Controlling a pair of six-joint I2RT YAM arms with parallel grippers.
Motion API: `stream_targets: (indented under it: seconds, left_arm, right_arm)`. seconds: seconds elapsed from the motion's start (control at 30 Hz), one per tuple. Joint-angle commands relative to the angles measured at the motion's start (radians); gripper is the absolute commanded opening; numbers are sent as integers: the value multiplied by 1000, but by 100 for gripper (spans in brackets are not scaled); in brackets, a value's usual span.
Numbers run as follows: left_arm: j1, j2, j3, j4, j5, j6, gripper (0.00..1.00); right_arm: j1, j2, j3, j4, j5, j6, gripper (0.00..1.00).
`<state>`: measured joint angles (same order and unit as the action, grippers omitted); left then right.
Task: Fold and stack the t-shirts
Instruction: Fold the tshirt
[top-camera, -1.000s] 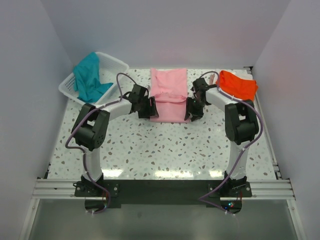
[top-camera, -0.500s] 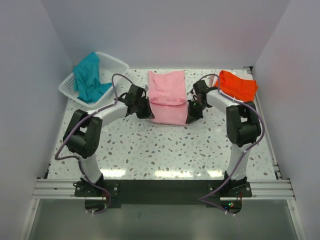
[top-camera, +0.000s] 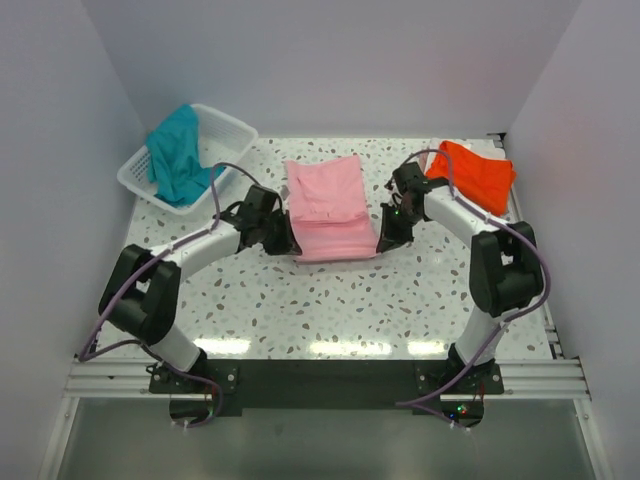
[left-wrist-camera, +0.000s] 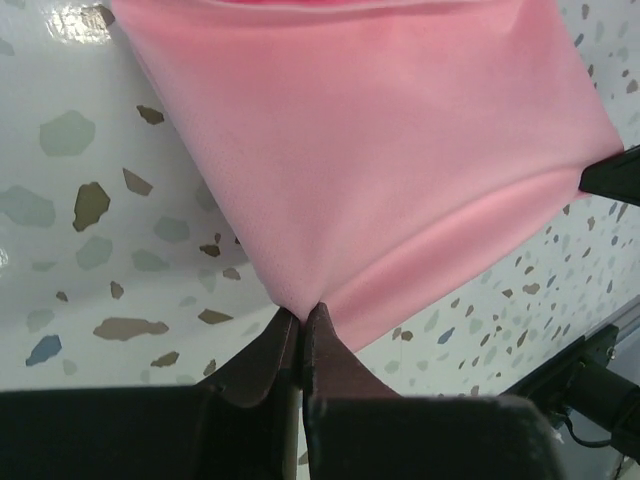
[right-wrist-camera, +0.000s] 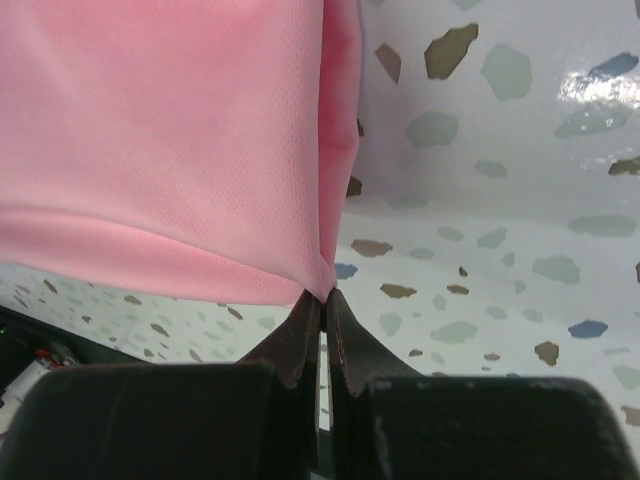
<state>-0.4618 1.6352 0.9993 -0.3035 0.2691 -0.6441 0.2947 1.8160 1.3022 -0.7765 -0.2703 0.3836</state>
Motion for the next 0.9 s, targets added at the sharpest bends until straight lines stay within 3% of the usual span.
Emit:
stream_targets:
  seconds: [0.0, 0.57, 0.87]
  left_arm:
    - [3, -135, -20, -29, -31, 1, 0]
    - [-73, -262, -123, -204, 88, 14, 0]
    - [-89, -435, -211, -316, 143, -46, 0]
  right_arm:
    - [-5, -134, -4, -59, 78, -11, 0]
    - [30, -323, -170, -190, 117, -25, 0]
    - [67, -422, -190, -313, 140, 3, 0]
